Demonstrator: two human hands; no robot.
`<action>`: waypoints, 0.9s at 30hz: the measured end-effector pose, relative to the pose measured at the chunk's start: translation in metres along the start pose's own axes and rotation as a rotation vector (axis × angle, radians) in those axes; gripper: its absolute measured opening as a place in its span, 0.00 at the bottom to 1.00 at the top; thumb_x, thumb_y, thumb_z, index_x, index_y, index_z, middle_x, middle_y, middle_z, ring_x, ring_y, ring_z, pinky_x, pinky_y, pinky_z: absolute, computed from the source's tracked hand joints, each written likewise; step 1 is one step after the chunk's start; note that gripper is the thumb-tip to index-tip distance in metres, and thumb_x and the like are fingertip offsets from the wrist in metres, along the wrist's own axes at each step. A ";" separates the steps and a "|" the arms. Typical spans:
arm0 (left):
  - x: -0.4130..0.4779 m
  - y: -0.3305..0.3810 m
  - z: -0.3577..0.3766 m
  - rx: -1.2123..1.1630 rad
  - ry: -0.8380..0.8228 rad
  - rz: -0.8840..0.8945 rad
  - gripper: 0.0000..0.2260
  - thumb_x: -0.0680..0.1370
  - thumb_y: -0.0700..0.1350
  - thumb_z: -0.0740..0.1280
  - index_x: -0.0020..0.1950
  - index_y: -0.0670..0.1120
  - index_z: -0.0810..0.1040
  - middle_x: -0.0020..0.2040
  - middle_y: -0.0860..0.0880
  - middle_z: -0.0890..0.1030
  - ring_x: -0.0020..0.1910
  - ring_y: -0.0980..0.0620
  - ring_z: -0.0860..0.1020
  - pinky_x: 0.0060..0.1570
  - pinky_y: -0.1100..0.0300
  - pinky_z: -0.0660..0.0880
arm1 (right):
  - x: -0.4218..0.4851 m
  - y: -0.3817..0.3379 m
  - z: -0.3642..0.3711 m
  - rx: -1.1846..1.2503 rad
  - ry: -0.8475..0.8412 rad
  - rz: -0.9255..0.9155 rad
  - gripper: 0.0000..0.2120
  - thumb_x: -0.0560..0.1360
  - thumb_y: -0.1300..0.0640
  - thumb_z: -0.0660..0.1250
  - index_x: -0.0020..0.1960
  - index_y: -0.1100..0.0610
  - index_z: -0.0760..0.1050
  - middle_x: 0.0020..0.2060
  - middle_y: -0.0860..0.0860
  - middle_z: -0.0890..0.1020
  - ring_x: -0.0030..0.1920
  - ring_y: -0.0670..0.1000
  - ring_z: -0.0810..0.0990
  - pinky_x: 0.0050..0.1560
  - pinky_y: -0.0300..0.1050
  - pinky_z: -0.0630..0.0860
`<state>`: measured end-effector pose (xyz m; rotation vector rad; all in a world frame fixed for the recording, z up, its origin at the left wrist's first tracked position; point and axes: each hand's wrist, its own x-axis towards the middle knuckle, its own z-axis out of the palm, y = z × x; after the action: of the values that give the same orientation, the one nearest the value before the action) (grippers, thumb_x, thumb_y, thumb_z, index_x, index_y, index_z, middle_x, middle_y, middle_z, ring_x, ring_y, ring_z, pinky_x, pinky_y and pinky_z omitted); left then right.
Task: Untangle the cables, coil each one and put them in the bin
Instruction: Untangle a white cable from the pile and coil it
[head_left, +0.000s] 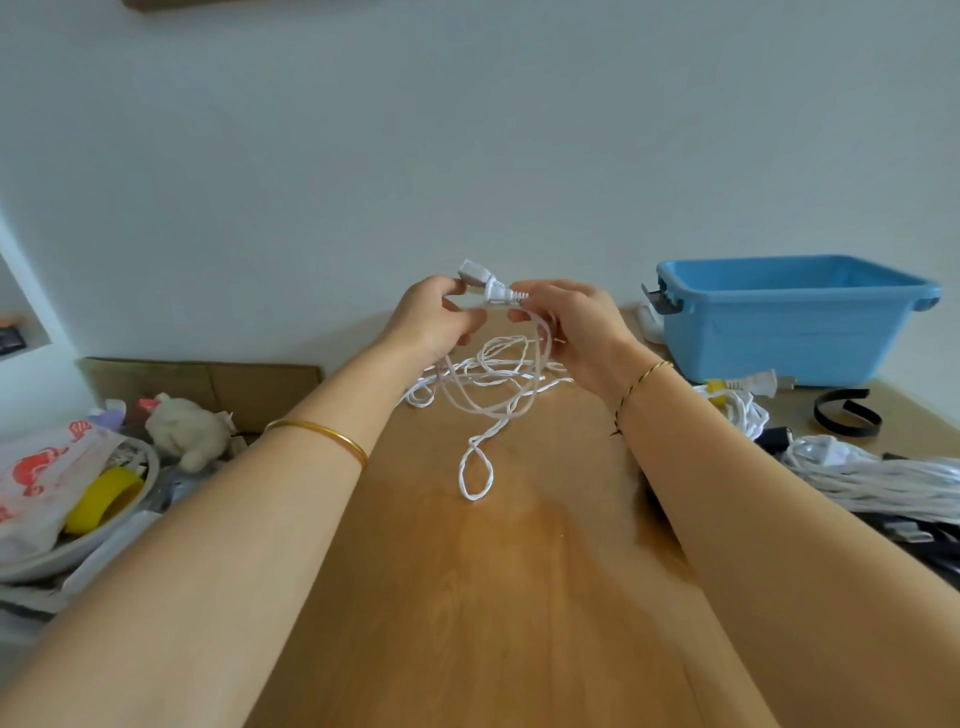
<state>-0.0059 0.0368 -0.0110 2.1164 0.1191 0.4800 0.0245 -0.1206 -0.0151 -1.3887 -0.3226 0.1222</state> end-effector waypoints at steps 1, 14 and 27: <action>-0.001 0.000 -0.003 0.013 0.032 0.000 0.21 0.77 0.42 0.68 0.69 0.44 0.70 0.41 0.46 0.80 0.37 0.50 0.77 0.49 0.49 0.77 | 0.001 0.001 0.000 -0.010 0.036 -0.026 0.06 0.74 0.65 0.65 0.45 0.58 0.79 0.33 0.54 0.81 0.27 0.47 0.68 0.30 0.40 0.63; -0.014 0.000 -0.029 -0.159 0.124 -0.203 0.09 0.80 0.37 0.54 0.54 0.39 0.73 0.34 0.42 0.80 0.22 0.51 0.76 0.33 0.57 0.79 | 0.007 0.010 0.004 -0.330 0.121 0.042 0.13 0.76 0.65 0.62 0.60 0.60 0.74 0.41 0.54 0.79 0.28 0.47 0.70 0.24 0.37 0.69; -0.018 0.014 -0.025 -0.386 0.164 -0.105 0.09 0.80 0.37 0.54 0.53 0.40 0.73 0.30 0.46 0.81 0.22 0.52 0.77 0.30 0.60 0.78 | -0.007 0.022 0.018 -0.839 -0.264 -0.016 0.18 0.76 0.67 0.56 0.59 0.53 0.76 0.38 0.57 0.79 0.36 0.55 0.78 0.43 0.46 0.79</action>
<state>-0.0337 0.0437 0.0078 1.6843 0.2130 0.5646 0.0151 -0.1009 -0.0351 -2.2052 -0.6503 0.1667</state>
